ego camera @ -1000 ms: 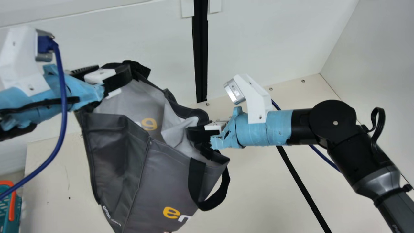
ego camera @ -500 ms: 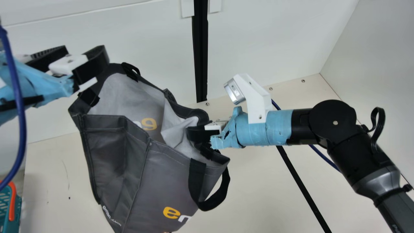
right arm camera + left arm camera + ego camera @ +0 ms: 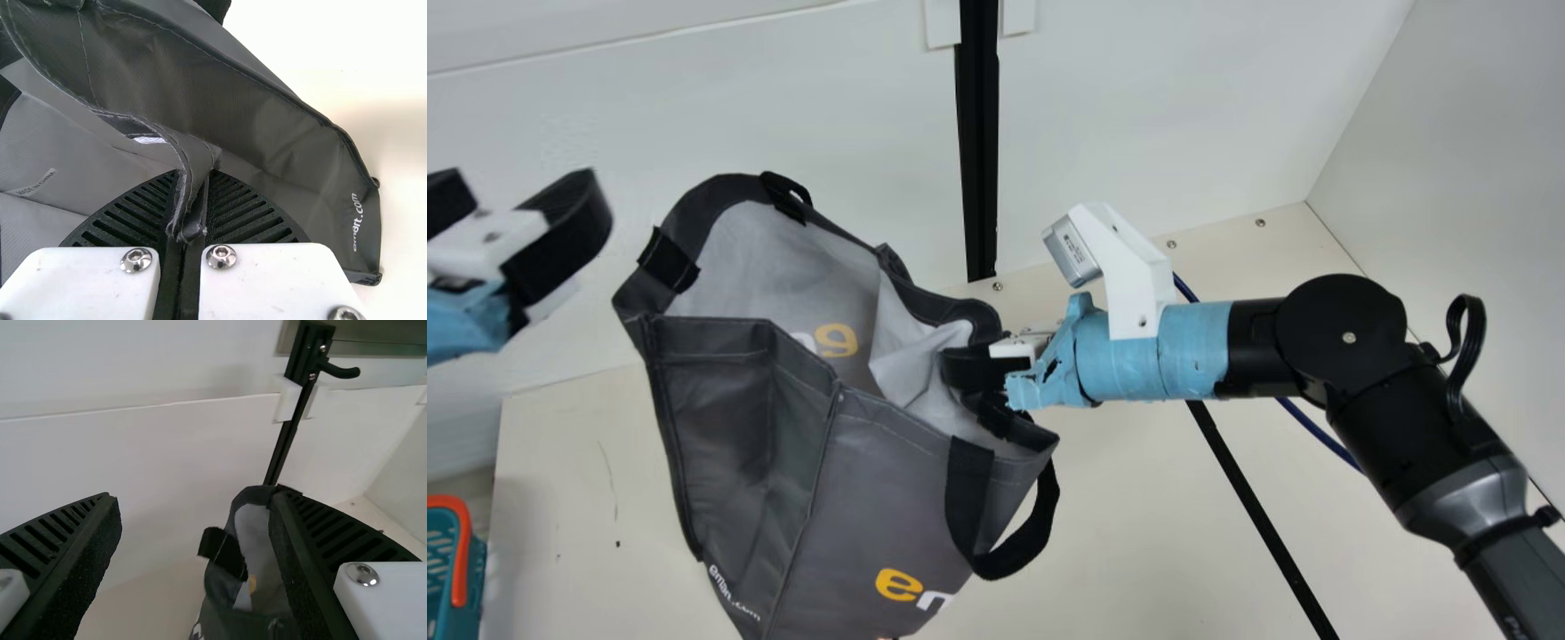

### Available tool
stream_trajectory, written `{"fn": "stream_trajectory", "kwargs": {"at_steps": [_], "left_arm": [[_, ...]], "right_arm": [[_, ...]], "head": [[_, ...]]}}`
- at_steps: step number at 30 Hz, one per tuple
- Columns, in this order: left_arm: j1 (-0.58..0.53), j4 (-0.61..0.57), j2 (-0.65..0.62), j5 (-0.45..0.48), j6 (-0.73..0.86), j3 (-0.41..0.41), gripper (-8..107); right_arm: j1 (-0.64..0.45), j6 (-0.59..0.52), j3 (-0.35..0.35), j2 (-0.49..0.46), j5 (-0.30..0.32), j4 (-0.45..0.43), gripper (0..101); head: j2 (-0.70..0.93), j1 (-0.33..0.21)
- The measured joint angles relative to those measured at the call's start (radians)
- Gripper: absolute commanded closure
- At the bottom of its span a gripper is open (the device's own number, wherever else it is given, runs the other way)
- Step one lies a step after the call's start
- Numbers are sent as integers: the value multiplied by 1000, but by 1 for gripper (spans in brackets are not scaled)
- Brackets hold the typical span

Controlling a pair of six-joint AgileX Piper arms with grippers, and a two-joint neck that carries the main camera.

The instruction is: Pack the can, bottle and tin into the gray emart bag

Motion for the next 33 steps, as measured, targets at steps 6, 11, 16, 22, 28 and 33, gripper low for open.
{"fn": "stream_trajectory", "kwargs": {"at_steps": [6, 11, 16, 22, 28, 33], "left_arm": [[15, 108, -89, 36, -50, 70, 9], [20, 217, -158, 76, -86, 115, 9], [12, 332, -221, 121, -122, 142, 9], [-13, 466, -282, 185, -152, 163, 9], [-45, 573, -341, 241, -193, 201, 9], [-72, 643, -394, 283, -223, 240, 9]], "right_arm": [[0, 0, 0, 0, 0, 0, 101], [0, 0, 0, 0, 0, 0, 101], [0, 0, 0, 0, 0, 0, 101], [0, 0, 0, 0, 0, 0, 101], [0, 0, 0, 0, 0, 0, 101], [0, 0, 0, 0, 0, 0, 101]], "head": [[-2, 0], [0, 0], [-2, 0], [-2, 0], [-2, 0], [-2, 0]]}}
